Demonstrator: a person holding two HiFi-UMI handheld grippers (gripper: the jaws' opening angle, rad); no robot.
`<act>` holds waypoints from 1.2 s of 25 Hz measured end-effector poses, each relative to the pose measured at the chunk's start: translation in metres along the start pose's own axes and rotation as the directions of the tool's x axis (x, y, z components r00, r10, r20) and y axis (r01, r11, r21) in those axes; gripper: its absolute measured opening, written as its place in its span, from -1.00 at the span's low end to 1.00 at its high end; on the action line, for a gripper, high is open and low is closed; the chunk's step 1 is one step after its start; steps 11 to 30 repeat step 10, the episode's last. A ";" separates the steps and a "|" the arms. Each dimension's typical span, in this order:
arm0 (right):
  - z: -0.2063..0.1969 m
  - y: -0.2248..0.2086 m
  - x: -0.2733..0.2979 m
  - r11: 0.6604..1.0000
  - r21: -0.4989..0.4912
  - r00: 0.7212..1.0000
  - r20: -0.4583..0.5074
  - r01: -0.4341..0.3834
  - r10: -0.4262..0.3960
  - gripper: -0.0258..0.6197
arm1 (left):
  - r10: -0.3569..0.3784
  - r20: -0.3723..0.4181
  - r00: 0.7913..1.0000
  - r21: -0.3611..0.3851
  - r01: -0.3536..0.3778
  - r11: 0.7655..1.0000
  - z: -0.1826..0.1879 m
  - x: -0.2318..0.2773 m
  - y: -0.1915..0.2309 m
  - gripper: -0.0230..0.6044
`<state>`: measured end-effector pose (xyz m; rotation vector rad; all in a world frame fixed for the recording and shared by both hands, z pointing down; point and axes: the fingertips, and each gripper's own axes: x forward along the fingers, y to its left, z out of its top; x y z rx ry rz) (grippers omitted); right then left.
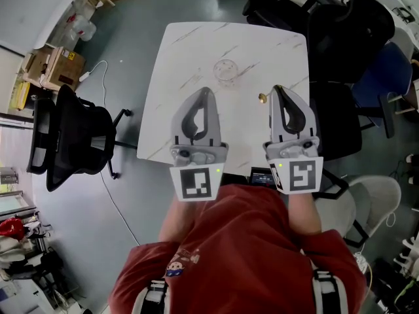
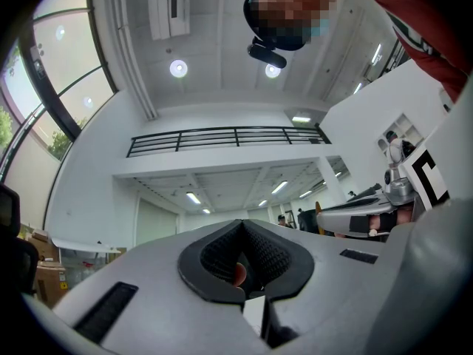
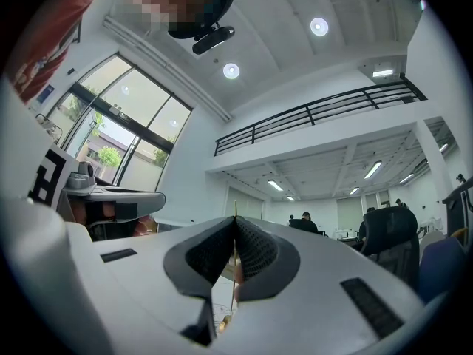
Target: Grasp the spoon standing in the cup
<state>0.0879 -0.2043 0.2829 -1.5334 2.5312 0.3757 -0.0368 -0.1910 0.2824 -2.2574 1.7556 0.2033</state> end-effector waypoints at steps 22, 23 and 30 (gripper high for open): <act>-0.002 0.005 0.002 1.000 0.007 1.000 -0.013 -0.011 0.011 -0.87 | 0.004 -0.007 1.000 -0.007 -0.005 1.000 0.000 -0.002 0.004 -0.90; -0.002 0.005 0.002 1.000 0.007 1.000 -0.013 -0.011 0.011 -0.87 | 0.004 -0.007 1.000 -0.007 -0.005 1.000 0.000 -0.002 0.004 -0.90; -0.002 0.005 0.002 1.000 0.007 1.000 -0.013 -0.011 0.011 -0.87 | 0.004 -0.007 1.000 -0.007 -0.005 1.000 0.000 -0.002 0.004 -0.90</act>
